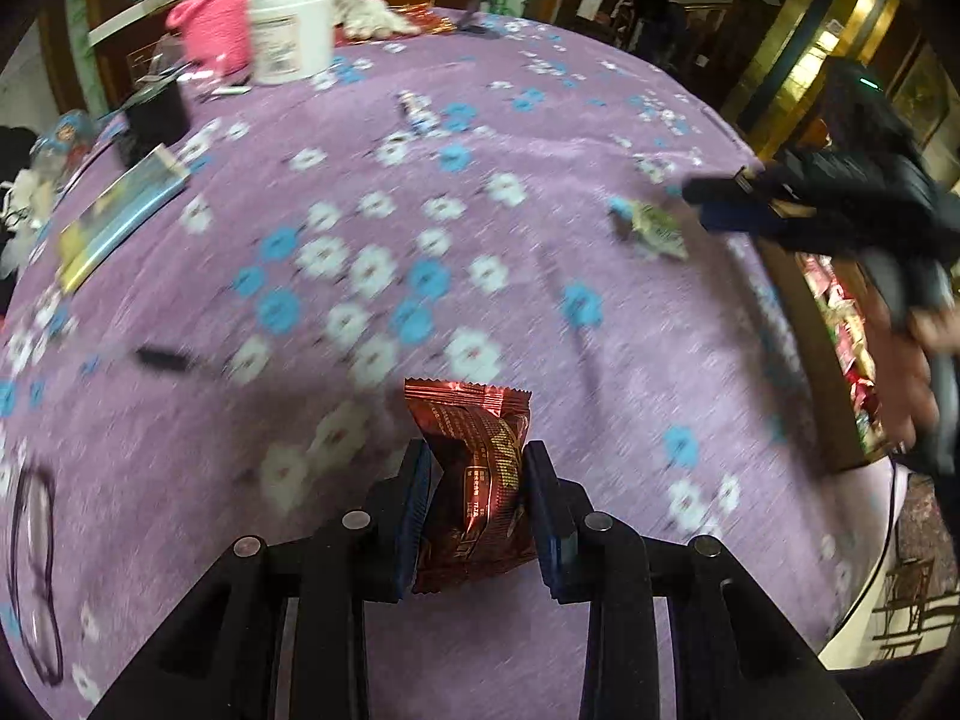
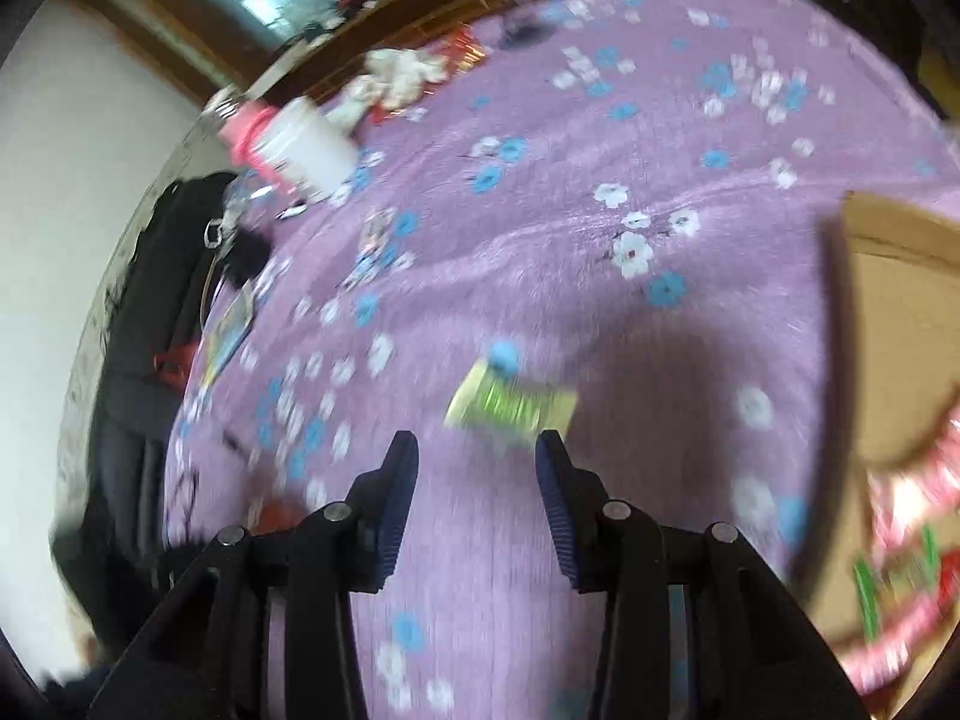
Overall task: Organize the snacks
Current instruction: 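Grasp a red foil packet with the left tool while the right tool grasps a green-and-white candy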
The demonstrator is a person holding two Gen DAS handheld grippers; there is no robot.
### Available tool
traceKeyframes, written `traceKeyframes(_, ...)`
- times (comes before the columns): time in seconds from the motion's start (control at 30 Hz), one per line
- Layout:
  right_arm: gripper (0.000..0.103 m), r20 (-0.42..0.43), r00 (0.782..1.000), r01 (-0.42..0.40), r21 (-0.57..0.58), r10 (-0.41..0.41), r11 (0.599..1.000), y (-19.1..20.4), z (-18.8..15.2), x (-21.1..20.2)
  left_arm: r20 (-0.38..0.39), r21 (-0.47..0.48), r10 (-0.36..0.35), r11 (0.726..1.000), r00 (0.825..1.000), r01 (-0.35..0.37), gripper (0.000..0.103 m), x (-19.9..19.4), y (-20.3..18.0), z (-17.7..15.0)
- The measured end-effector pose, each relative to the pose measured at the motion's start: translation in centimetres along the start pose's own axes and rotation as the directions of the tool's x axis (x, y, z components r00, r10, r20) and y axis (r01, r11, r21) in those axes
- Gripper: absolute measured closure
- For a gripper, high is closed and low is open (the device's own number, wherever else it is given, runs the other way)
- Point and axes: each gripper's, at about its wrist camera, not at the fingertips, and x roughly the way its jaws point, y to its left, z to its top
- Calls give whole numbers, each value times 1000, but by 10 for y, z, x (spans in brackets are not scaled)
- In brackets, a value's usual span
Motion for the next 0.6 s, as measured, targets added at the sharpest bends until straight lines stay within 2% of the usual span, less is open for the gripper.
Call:
traceKeyframes(0.17, 64, -24, 999, -35, 55, 36, 998, -16, 17, 25, 13, -26, 18, 1000, 1000, -17, 70, -7, 14, -11)
traceKeyframes(0.3, 63, -73, 993, -86, 63, 90, 994, -9, 2, 28, 18, -46, 16, 999, 1000, -15, 70, -8, 21, -10)
traceKeyframes(0.37, 60, -104, 990, -95, 30, 98, 995, 2, -11, 27, 19, -48, 12, 999, 1000, -11, 70, -7, 22, -7)
traceKeyframes(0.53, 60, -80, 994, 71, -86, -78, 994, 26, -18, 25, 21, -38, 15, 999, 1000, -14, 70, -3, 21, -3)
traceKeyframes(0.6, 60, -70, 995, 69, -61, -73, 996, 26, -15, 27, 19, -29, 19, 999, 1000, -18, 70, -2, 18, -2)
